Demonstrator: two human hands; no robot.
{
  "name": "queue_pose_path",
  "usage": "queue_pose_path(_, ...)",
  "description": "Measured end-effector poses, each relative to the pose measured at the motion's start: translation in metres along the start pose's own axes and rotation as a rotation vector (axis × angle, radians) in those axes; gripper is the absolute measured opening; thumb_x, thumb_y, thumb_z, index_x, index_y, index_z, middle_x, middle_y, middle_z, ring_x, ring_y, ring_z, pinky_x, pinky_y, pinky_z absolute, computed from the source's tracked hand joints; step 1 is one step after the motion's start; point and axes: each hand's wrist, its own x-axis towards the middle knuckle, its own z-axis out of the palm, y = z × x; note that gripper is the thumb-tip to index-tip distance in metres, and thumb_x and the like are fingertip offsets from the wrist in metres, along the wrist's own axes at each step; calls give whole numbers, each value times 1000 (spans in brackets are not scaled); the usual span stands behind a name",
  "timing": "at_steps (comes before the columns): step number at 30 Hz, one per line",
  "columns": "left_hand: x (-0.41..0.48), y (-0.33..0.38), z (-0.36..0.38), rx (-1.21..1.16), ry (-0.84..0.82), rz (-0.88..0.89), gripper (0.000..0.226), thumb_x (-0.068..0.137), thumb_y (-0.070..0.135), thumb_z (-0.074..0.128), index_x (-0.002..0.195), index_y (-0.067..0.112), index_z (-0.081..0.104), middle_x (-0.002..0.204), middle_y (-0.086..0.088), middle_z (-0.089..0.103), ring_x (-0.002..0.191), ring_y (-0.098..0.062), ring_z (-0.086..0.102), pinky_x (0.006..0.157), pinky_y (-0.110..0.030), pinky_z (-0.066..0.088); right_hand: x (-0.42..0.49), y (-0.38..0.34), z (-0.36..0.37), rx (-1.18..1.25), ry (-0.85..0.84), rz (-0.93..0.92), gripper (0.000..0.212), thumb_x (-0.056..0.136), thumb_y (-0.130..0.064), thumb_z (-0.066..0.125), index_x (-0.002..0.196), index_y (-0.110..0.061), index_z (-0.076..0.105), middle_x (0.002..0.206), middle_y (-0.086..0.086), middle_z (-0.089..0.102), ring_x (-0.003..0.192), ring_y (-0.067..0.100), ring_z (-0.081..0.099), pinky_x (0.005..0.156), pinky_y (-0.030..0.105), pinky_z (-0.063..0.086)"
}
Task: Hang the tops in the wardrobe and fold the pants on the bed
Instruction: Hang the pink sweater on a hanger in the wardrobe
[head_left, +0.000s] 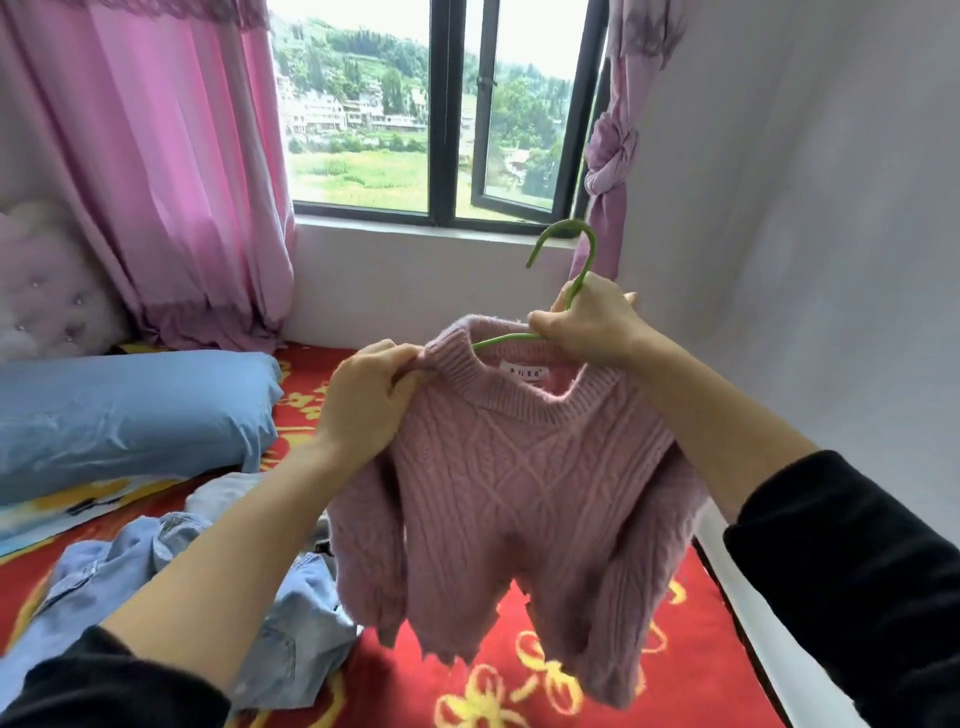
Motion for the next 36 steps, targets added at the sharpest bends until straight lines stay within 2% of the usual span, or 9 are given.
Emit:
queue_pose_path(5, -37, 27, -28, 97, 165, 16, 32, 85, 22, 57, 114, 19, 70, 76, -2, 57, 76, -26, 57, 75, -41, 48, -26, -28, -18, 79, -168, -83, 41, 91, -40, 60, 60, -13, 58, 49, -6, 54, 58, 13, 49, 89, 44, 42)
queue_pose_path(8, -63, 34, -44, 226, 266, -64, 28, 87, 25, 60, 114, 25, 69, 82, 8, 55, 84, -23, 57, 87, -37, 36, -48, -49, -16, 130, -239, -170, 43, 95, -40, 54, 64, -11, 55, 57, 2, 50, 58, 17, 49, 76, 41, 52)
queue_pose_path(11, -93, 38, -69, 341, 344, -134, 26, 87, 23, 65, 112, 29, 68, 87, 14, 53, 92, -14, 54, 85, -29, 21, -69, -70, -6, 158, -309, -249, 40, 97, -41, 50, 73, -11, 59, 58, 3, 47, 54, 16, 47, 63, 32, 48)
queue_pose_path(14, -126, 43, -103, 419, 378, -223, 25, 87, 23, 65, 112, 27, 68, 97, 6, 57, 102, -20, 54, 91, -38, 23, -82, -101, 8, 295, -420, -289, 38, 98, -28, 50, 82, 2, 68, 47, -2, 49, 39, 8, 46, 45, 19, 41)
queue_pose_path(19, -188, 58, -152, 584, 547, -391, 39, 82, 28, 62, 119, 21, 53, 116, -7, 46, 109, -23, 38, 94, -48, 31, -109, -183, 38, 519, -572, -336, 31, 97, -19, 48, 83, 1, 67, 54, 8, 47, 45, 18, 44, 45, 25, 40)
queue_pose_path(22, -237, 64, -167, 599, 306, -242, 40, 82, 34, 54, 120, 23, 49, 99, 0, 51, 93, -20, 47, 85, -42, 41, -140, -242, 56, 570, -708, -407, 24, 93, -12, 52, 73, -3, 64, 53, 10, 47, 42, 18, 41, 47, 26, 36)
queue_pose_path(24, -263, 60, -185, 551, 129, -303, 44, 88, 38, 54, 129, 25, 44, 96, 2, 51, 91, -20, 49, 80, -41, 47, -166, -282, 67, 592, -782, -456, 20, 88, -7, 54, 69, -4, 61, 53, 10, 48, 40, 18, 40, 48, 25, 36)
queue_pose_path(30, -338, 47, -268, 660, 143, -372, 25, 94, 31, 54, 95, 7, 60, 97, -7, 57, 91, -26, 52, 77, -42, 48, -249, -403, 94, 677, -849, -536, 18, 91, -13, 58, 83, 1, 68, 53, 6, 51, 44, 16, 45, 50, 29, 45)
queue_pose_path(36, -442, 33, -368, 497, 47, -666, 32, 94, 43, 49, 114, 21, 60, 114, 7, 54, 109, -14, 51, 97, -37, 42, -341, -509, 128, 670, -1028, -588, 29, 94, -15, 56, 68, -5, 63, 53, 6, 50, 41, 15, 46, 43, 22, 42)
